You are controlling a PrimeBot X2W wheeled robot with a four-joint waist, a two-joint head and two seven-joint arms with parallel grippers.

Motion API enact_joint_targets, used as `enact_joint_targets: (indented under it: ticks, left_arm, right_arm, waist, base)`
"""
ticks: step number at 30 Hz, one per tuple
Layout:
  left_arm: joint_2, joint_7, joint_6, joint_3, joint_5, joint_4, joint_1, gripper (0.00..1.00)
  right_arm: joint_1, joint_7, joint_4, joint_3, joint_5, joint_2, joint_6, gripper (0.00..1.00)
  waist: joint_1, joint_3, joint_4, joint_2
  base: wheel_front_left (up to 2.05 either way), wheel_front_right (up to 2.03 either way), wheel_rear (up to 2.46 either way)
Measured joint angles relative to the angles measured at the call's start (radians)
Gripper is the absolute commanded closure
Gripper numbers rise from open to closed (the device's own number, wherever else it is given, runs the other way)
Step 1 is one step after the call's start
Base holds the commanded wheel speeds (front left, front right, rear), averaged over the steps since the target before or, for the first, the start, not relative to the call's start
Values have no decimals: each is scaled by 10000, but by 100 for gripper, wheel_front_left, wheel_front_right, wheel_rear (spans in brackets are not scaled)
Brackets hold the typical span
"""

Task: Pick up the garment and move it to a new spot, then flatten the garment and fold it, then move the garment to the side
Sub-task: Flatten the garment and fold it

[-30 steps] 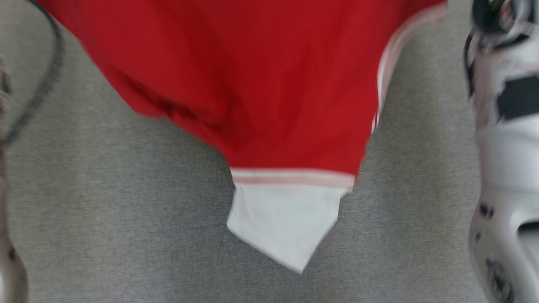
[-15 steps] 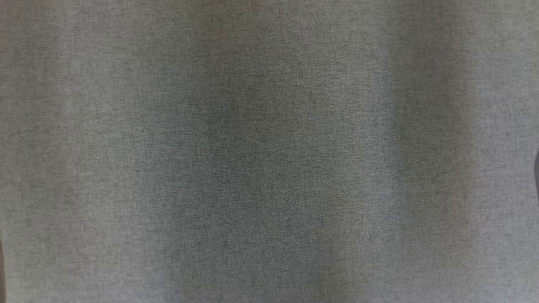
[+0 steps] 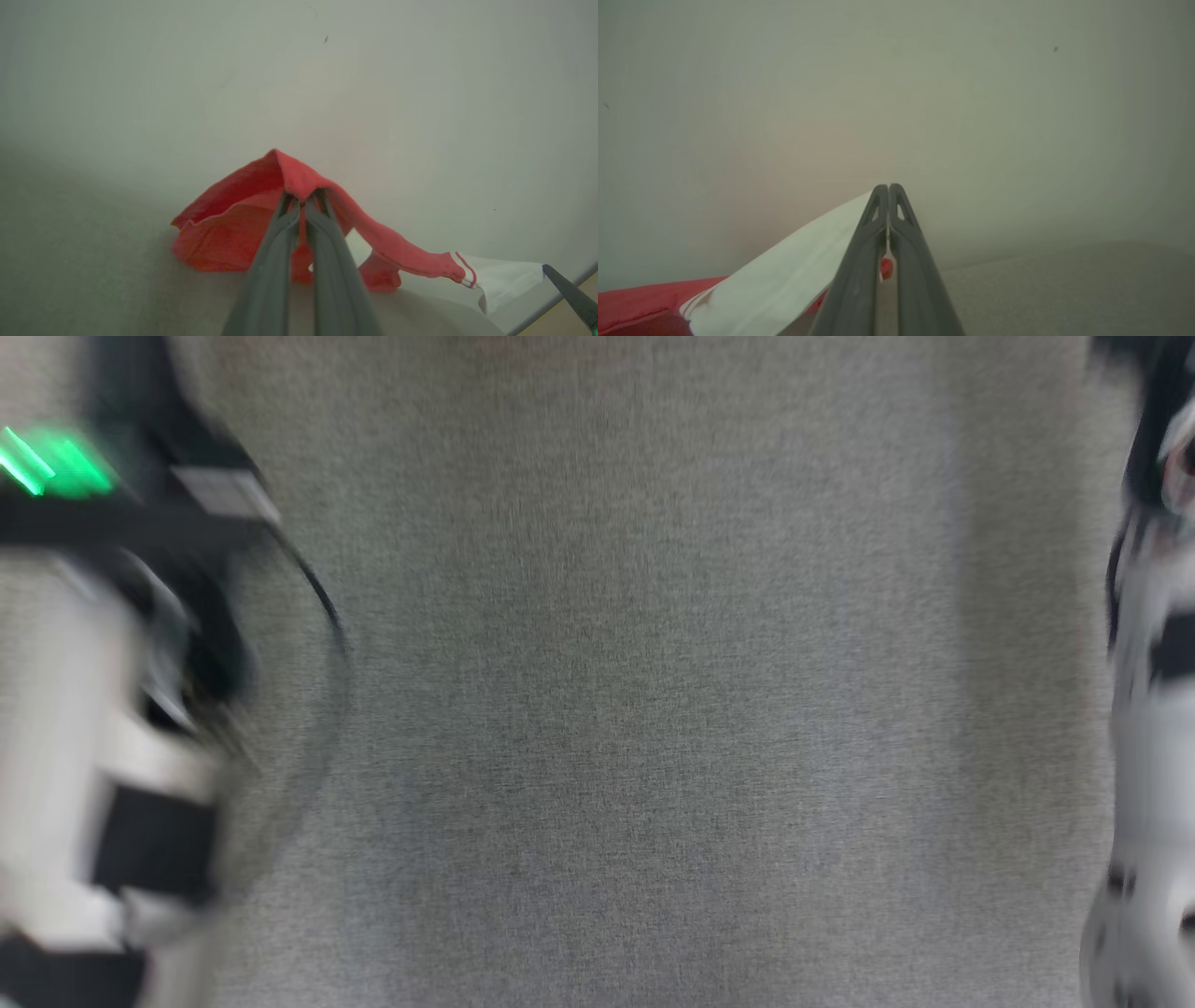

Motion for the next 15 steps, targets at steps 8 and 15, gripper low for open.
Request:
enact_joint_targets:
  ticks: [8,15]
  left_arm:
    - [-453,-23,-48,-439,410,316,3683,100]
    - [-458,119,-59,-995,-382,874,5706,100]
  right_arm:
    - [4616,2819,-2763,-765,635,314,0,100]
    - [7956,5254,-4982,-1312,740,909,0,100]
  waist:
    - [-2,-1257,104,-3]
    - [-3,-2555,85,-5]
  base:
    - [0,0,0]
    - [0,0,0]
